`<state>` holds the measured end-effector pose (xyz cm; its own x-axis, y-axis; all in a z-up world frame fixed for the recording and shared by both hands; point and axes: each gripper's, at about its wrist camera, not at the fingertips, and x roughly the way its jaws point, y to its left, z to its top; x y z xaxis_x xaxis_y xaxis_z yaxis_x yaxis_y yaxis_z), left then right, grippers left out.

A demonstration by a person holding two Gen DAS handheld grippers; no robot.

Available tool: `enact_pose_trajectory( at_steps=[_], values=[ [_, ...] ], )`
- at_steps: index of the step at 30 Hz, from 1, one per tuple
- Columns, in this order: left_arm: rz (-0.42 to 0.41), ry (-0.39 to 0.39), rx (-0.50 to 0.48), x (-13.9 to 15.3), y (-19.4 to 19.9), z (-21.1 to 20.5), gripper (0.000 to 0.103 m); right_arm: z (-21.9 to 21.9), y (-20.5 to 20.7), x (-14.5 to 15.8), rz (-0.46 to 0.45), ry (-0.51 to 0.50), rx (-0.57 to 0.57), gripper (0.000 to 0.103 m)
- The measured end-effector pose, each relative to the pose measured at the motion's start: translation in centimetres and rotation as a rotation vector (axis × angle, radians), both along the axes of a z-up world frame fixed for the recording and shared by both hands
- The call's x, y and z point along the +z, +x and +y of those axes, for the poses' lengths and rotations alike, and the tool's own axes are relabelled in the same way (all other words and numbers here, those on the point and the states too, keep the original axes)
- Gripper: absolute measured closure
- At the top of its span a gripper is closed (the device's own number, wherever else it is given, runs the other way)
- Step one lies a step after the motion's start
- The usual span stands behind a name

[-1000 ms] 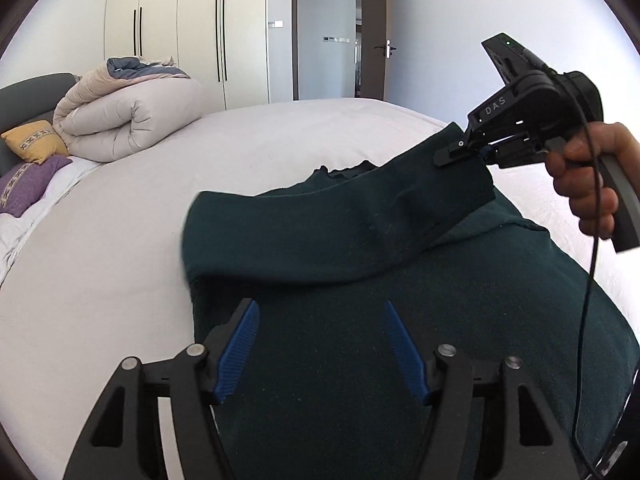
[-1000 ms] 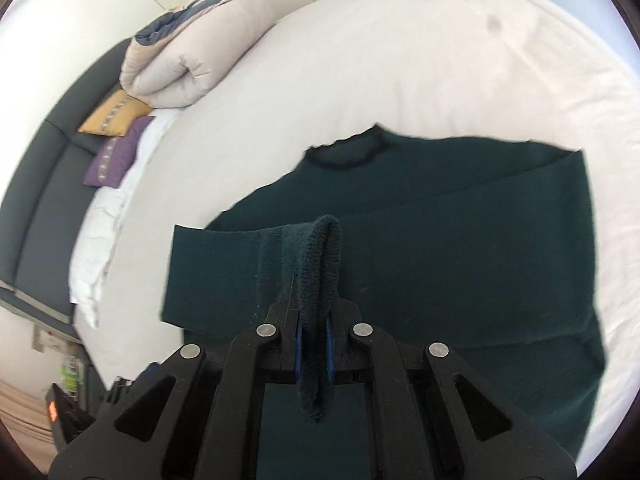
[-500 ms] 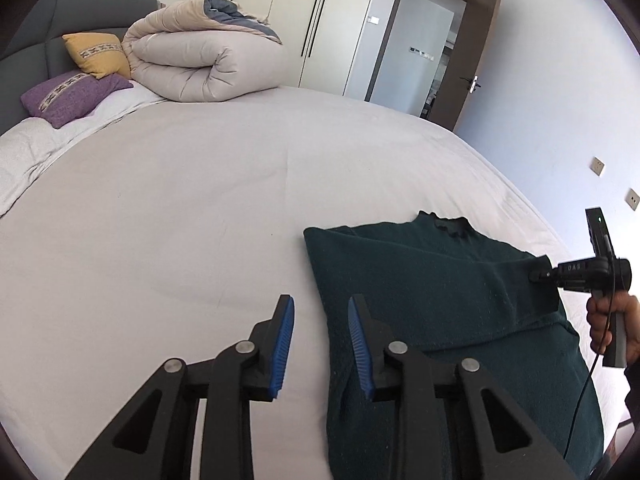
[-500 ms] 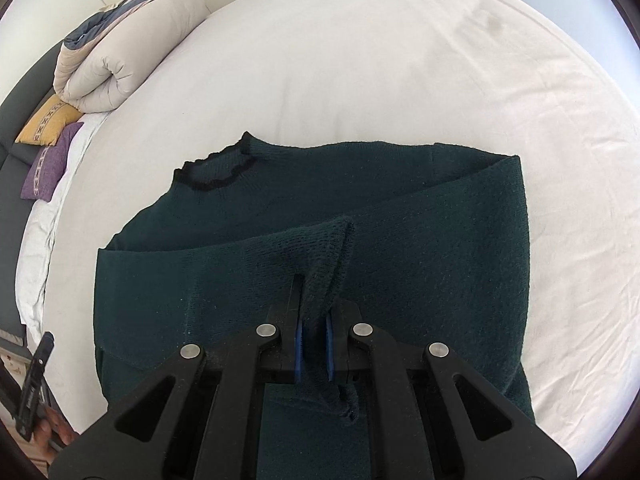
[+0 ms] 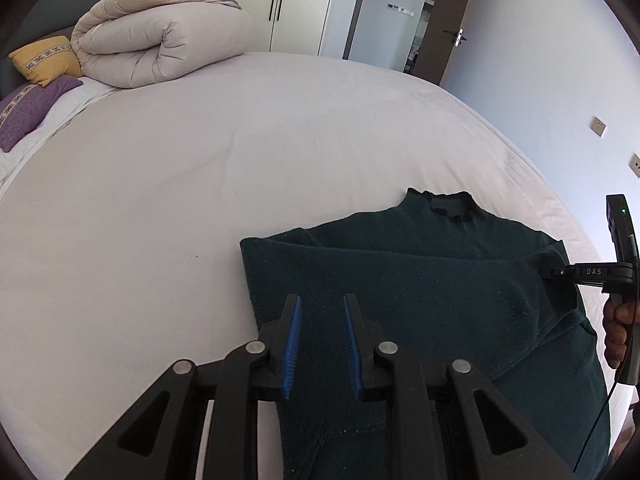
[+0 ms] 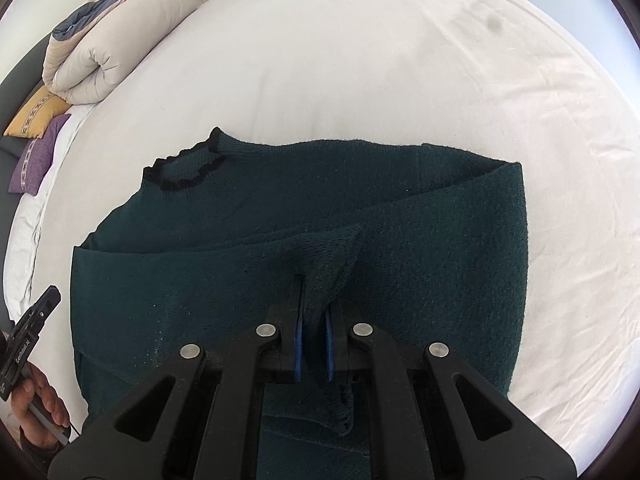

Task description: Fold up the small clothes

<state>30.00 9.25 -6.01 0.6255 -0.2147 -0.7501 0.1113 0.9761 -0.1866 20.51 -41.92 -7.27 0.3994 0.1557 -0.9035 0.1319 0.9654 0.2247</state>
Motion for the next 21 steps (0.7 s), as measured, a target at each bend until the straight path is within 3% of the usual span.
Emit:
enact_pose_trajectory(
  at_steps=[5, 6, 7, 13, 18, 21],
  values=[
    [0.038, -0.022, 0.023, -1.1, 0.6, 1.1, 0.082, -0.6, -0.1, -0.4, -0.003, 0.019, -0.003, 0.096],
    [0.043, -0.018, 0.025, -1.3, 0.7, 1.2, 0.092, -0.7, -0.1, -0.7, -0.006, 0.023, -0.002, 0.096],
    [0.051, -0.017, 0.026, -1.5, 1.0, 1.3, 0.094, -0.6, -0.2, -0.9, -0.012, 0.023, 0.000, 0.096],
    [0.087, -0.032, -0.001, -2.5, 2.8, 0.6, 0.094, 0.0, -0.4, -1.6, -0.042, -0.004, 0.022, 0.096],
    [0.150, -0.163, 0.008, -4.7, 4.9, 2.0, 0.095, -1.0, -0.4, -2.3, -0.061, 0.068, 0.030, 0.097],
    [0.182, -0.291, 0.017, -5.9, 5.5, 3.6, 0.095, -1.5, -0.5, -2.7, -0.079, 0.120, 0.027, 0.097]
  ],
)
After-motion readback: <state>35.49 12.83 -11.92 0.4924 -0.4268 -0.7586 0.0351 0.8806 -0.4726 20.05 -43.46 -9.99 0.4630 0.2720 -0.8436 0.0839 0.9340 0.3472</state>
